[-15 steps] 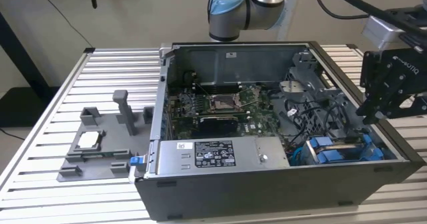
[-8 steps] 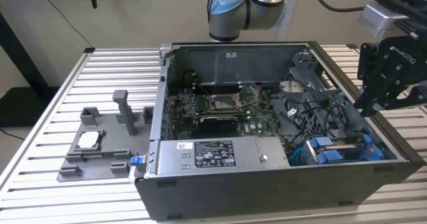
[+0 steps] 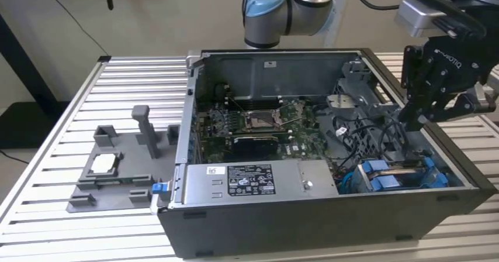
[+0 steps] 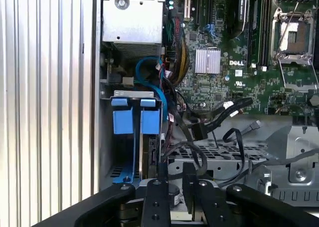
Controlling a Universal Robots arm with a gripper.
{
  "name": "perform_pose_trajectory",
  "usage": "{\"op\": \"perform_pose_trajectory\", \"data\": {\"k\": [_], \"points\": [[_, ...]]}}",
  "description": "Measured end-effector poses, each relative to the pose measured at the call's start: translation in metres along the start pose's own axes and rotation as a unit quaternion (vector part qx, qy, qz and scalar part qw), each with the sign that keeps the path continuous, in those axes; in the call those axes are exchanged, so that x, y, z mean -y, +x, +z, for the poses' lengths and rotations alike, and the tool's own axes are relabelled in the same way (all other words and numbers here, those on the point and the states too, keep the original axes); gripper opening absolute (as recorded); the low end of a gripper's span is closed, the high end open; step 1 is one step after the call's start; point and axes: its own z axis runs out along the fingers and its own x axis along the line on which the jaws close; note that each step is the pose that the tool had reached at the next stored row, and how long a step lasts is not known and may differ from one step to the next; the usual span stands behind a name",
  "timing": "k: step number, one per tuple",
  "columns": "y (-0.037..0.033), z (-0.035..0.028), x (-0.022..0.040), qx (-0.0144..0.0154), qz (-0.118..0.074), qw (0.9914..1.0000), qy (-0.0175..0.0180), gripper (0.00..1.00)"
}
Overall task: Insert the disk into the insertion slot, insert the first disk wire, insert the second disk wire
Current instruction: 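Insert the second disk wire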
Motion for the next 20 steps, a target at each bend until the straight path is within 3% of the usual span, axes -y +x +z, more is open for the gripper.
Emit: {"op": "perform_pose_trajectory", "data": {"k": [6,14,17,20], "points": [[-0.004,-0.0017,-0.0166,-0.0002,0.0,0.99995,0.01,0.27],[-0.0063,-0.0042,-0.0379,0.0009,-0.001,0.99953,0.0307,0.27],[-0.0069,-0.0042,-0.0453,0.0016,-0.002,0.99905,0.0434,0.27],[-0.0082,-0.0038,-0.0525,0.0013,-0.003,0.99804,0.0626,0.27]]}}
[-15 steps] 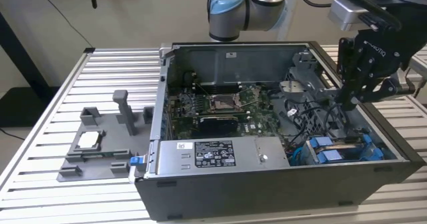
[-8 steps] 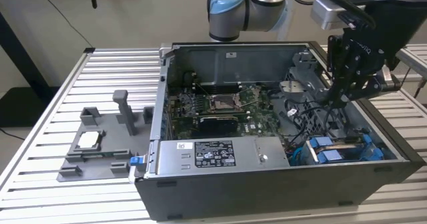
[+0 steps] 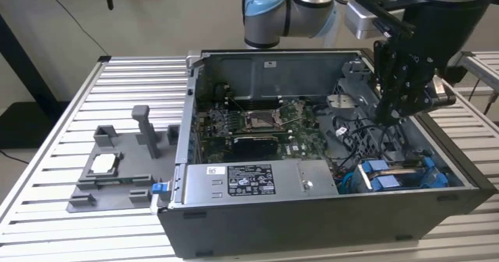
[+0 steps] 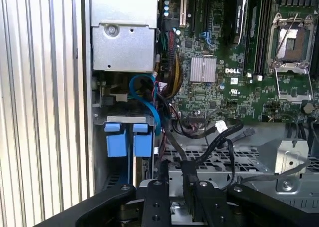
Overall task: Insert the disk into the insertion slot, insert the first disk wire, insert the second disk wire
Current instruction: 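Insert the second disk wire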
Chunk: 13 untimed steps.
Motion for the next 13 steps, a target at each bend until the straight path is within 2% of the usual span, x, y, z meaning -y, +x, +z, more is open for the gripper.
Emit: {"op": "perform_pose_trajectory", "data": {"k": [1,2,4,7,11,12,13], "points": [[-0.0013,0.0004,-0.0018,-0.0002,0.0,0.99998,0.0065,0.27],[-0.0027,0.0007,-0.0034,-0.0004,-0.001,0.99994,0.0113,0.27],[-0.0066,0.0015,-0.0069,-0.0015,-0.001,0.99982,0.0187,0.27],[-0.0112,0.0023,-0.0132,-0.0127,-0.003,0.99963,0.0237,0.27],[-0.0197,0.0047,-0.0205,-0.0237,-0.006,0.99928,0.0291,0.27],[-0.0214,0.0053,-0.0218,-0.0272,-0.007,0.99916,0.0301,0.27],[-0.0225,0.0055,-0.0224,-0.0331,-0.008,0.99894,0.0309,0.27]]}}
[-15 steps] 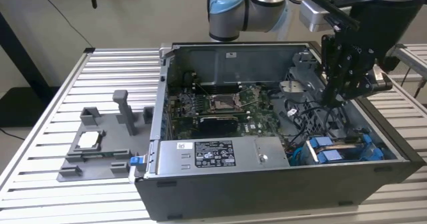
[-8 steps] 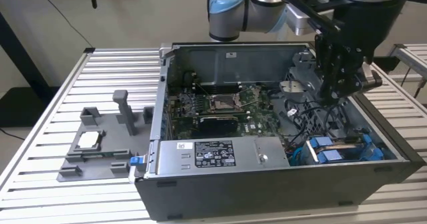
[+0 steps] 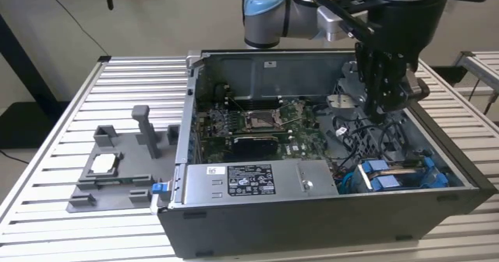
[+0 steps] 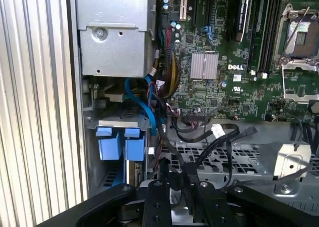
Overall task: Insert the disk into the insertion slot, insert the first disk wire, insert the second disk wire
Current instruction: 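Insert the second disk wire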
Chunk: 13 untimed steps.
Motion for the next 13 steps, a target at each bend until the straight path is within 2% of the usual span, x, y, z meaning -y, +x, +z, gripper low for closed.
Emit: {"op": "perform_pose_trajectory", "data": {"k": [3,4,5,6,9,13], "points": [[-0.003,0.0004,-0.0004,-0.0216,-0.007,0.99974,0.0026,0.27],[-0.0041,0.0006,-0.0004,-0.028,-0.009,0.99956,0.0035,0.27],[-0.0059,0.0011,-0.0005,-0.0323,-0.012,0.9994,0.0045,0.27],[-0.0079,0.0019,-0.0006,-0.0342,-0.014,0.9993,0.0061,0.27],[-0.0131,0.0041,-0.0013,-0.0365,-0.021,0.99907,0.0095,0.27],[-0.0152,0.0051,-0.0018,-0.0378,-0.029,0.9988,0.0105,0.24]]}}
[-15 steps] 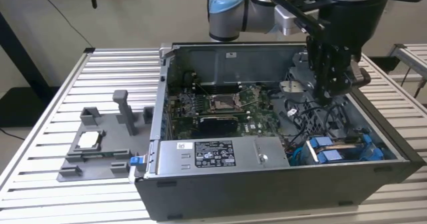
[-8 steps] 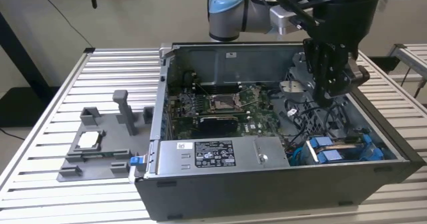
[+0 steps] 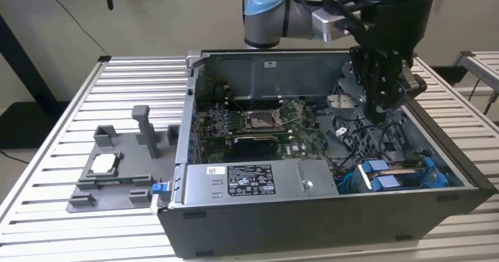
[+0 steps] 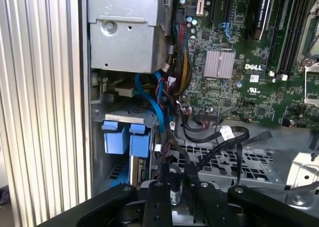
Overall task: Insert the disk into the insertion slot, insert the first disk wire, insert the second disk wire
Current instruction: 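Insert the second disk wire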
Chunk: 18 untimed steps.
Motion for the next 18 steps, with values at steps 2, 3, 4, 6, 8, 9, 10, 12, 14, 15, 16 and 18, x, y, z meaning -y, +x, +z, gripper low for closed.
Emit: {"op": "perform_pose_trajectory", "data": {"k": [2,3,4,6,8,9,10,12,14,15,16,18], "points": [[0.0,0.0,-0.0001,-0.0002,-0.003,1.0,0.0002,0.17],[0.0,0.0,-0.0001,-0.0004,-0.004,0.99999,0.0003,0.17],[-0.0001,0.0,-0.0001,-0.0008,-0.005,0.99999,0.0004,0.17],[-0.0001,-0.0001,-0.0002,-0.003,-0.007,0.99997,0.0004,0.17],[-0.0001,0.0001,-0.0003,-0.0062,-0.01,0.99993,0.0003,0.17],[-0.0001,0.0001,-0.0003,-0.0084,-0.011,0.99991,0.0001,0.17],[-0.0001,0.0003,-0.0004,-0.011,-0.012,0.99987,0.0,0.19],[-0.0005,0.0008,-0.0006,-0.0166,-0.014,0.99977,-0.0004,0.25],[-0.0015,0.0014,-0.0011,-0.0217,-0.016,0.99964,-0.0007,0.25],[-0.0019,0.002,-0.0014,-0.0236,-0.017,0.99958,-0.0008,0.25],[-0.0026,0.0027,-0.0019,-0.0241,-0.017,0.99956,-0.0006,0.25],[-0.0037,0.0033,-0.003,-0.0241,-0.018,0.99955,0.0013,0.25]]}}
